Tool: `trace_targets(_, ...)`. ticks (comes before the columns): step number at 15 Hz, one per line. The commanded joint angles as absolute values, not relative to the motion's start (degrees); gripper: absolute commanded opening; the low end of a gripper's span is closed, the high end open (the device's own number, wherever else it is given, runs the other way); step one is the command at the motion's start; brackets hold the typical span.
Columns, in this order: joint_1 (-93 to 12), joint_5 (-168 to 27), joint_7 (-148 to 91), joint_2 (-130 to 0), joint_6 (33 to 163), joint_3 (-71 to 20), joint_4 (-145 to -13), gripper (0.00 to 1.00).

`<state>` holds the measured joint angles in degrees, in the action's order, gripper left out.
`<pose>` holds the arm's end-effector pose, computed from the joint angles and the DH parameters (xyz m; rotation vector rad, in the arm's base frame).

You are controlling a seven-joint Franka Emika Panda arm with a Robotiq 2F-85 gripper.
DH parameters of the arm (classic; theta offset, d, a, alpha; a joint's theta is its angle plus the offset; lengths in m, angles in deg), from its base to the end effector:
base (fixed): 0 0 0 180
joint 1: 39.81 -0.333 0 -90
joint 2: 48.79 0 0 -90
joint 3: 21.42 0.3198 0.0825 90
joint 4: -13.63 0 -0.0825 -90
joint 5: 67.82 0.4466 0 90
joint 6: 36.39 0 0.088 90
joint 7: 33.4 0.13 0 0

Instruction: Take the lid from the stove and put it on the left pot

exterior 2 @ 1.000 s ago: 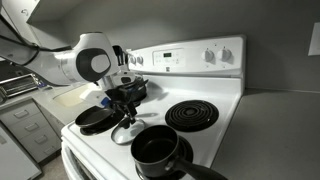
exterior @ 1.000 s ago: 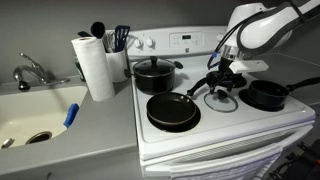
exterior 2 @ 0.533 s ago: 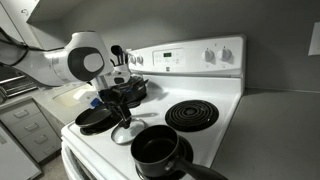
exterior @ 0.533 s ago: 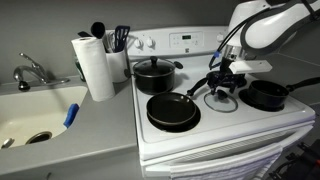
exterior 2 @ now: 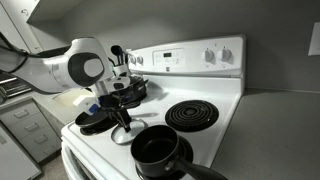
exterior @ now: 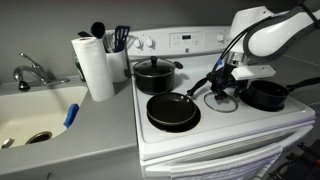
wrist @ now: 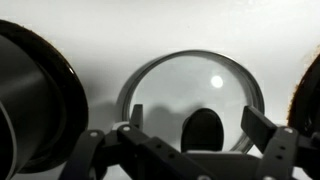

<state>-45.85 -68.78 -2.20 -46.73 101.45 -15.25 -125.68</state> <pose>0.5123 0.1101 0.2544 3.0914 -0.4975 0.0234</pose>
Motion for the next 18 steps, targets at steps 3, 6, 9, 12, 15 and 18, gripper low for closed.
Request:
trace_targets(3, -45.5, -70.1, -1.3, -46.0, 101.7, -15.1, -126.9, 0.94)
trace_targets(6, -45.5, -70.0, -1.3, -45.9, 101.7, -15.2, -127.1, 0.68)
trace_targets(9, -45.5, -70.0, -1.2, -45.9, 101.8, -15.1, -127.2, 0.47)
trace_targets(12, -45.5, -69.9, -1.4, -45.9, 101.7, -15.1, -127.2, 0.25)
trace_targets(15, -45.6, -70.1, -1.3, -45.8, 101.5, -15.1, -127.1, 0.09)
trace_targets(18, -45.6, -70.3, -1.0, -45.6, 101.5, -15.0, -127.3, 0.09)
